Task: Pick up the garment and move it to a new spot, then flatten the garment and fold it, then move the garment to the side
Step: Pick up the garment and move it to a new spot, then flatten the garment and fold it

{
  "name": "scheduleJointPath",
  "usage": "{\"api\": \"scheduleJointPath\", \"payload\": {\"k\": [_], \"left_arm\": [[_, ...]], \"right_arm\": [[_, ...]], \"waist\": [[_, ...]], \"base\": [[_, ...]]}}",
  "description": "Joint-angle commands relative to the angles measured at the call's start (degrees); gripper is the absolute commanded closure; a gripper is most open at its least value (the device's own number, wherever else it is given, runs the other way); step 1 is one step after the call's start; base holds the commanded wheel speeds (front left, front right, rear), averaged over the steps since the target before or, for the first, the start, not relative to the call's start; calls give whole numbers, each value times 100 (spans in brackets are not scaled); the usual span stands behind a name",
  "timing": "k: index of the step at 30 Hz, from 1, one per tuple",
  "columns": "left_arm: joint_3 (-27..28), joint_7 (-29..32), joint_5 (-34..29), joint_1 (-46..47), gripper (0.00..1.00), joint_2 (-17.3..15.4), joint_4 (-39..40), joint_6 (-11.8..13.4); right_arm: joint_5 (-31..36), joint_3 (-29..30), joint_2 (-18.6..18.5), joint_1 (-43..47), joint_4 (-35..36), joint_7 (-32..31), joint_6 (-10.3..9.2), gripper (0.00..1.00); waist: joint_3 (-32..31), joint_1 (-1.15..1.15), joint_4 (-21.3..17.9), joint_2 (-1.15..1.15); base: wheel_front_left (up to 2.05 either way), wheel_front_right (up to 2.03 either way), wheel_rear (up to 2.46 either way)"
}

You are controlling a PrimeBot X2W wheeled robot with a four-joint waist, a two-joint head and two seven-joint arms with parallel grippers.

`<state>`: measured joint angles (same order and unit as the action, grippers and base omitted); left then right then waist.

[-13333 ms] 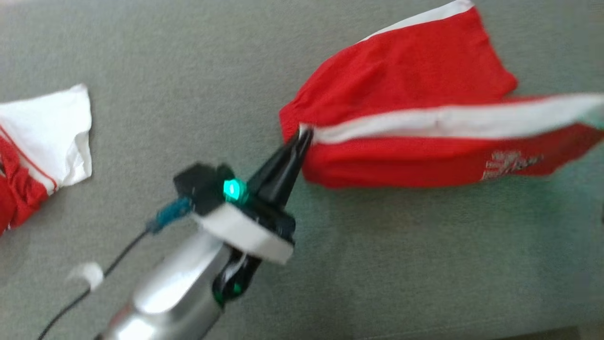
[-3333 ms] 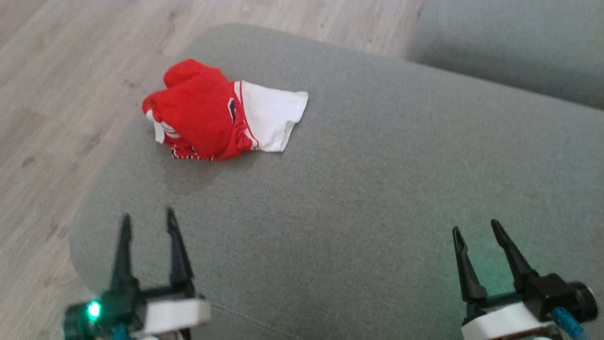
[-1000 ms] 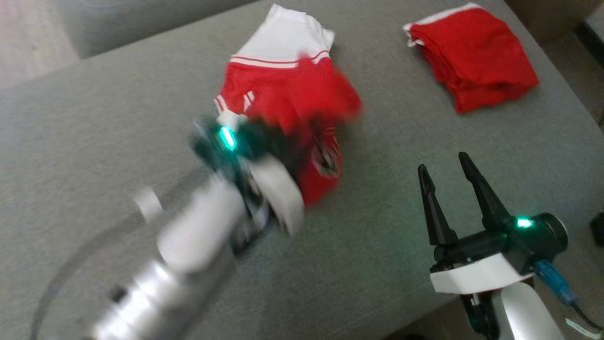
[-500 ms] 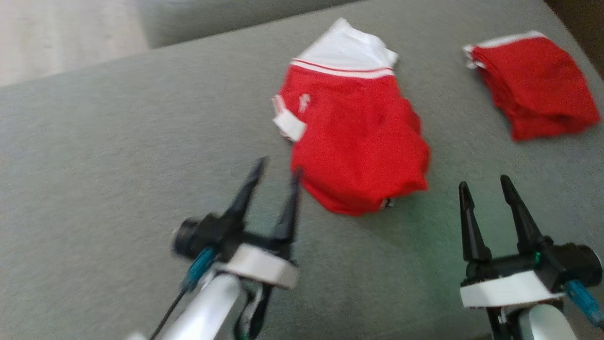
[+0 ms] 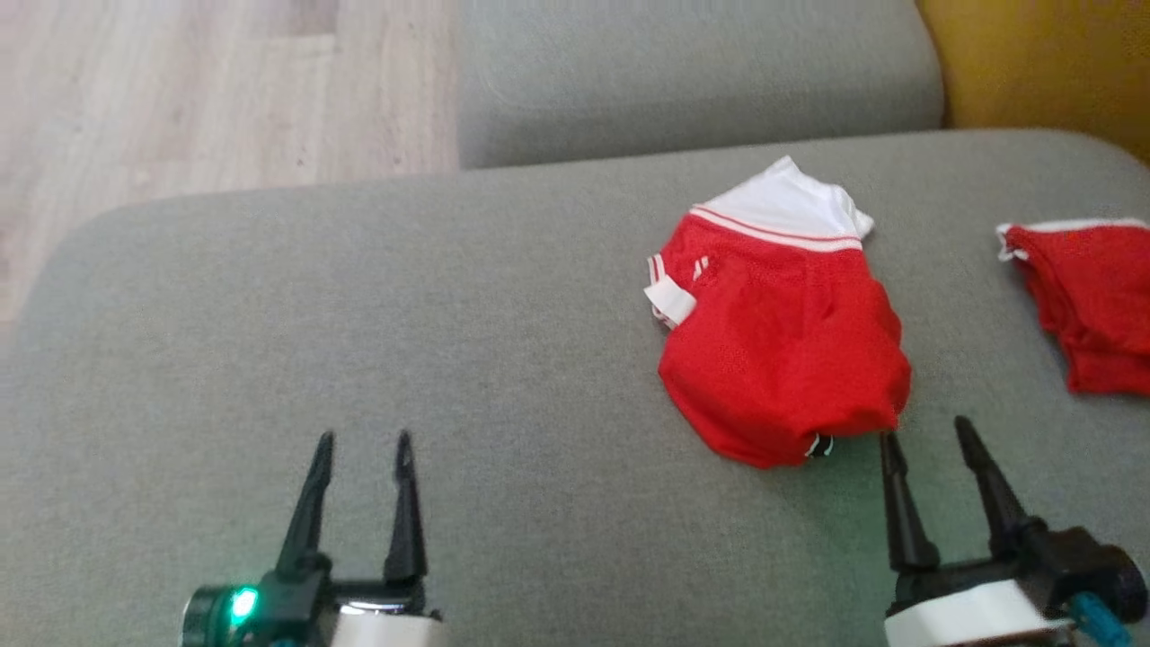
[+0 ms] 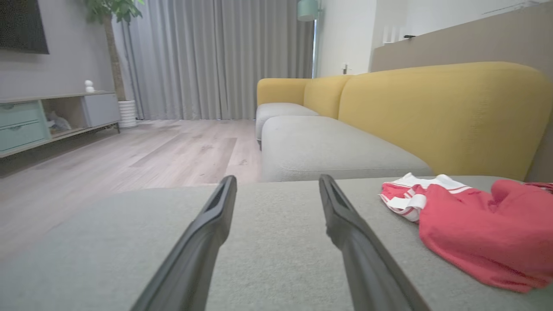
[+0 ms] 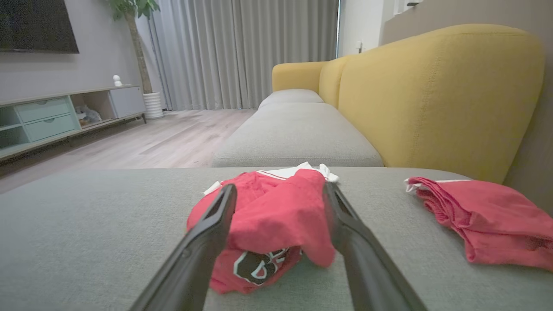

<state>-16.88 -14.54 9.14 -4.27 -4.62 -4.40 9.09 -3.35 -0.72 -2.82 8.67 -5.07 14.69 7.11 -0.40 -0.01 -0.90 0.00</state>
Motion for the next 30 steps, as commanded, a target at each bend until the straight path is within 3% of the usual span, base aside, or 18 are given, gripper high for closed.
{"api": "scheduleJointPath", "payload": {"k": [1, 10, 30], "left_arm": [[250, -45, -33, 161, 0, 44, 204, 39], [592, -45, -121, -130, 0, 158, 199, -55], [471, -46, -175, -211, 0, 173, 252, -239]], "right_arm": [[54, -159, -33, -119, 157, 30, 37, 0], [77, -247, -33, -40, 101, 30, 37, 0], [80, -400, -131, -64, 47, 30, 37, 0]], "waist": [[-81, 1, 71, 0], [-185, 1, 182, 0], [-206, 1, 175, 0]], "base": [[0, 0, 0], [0, 0, 0], [0, 0, 0]]}}
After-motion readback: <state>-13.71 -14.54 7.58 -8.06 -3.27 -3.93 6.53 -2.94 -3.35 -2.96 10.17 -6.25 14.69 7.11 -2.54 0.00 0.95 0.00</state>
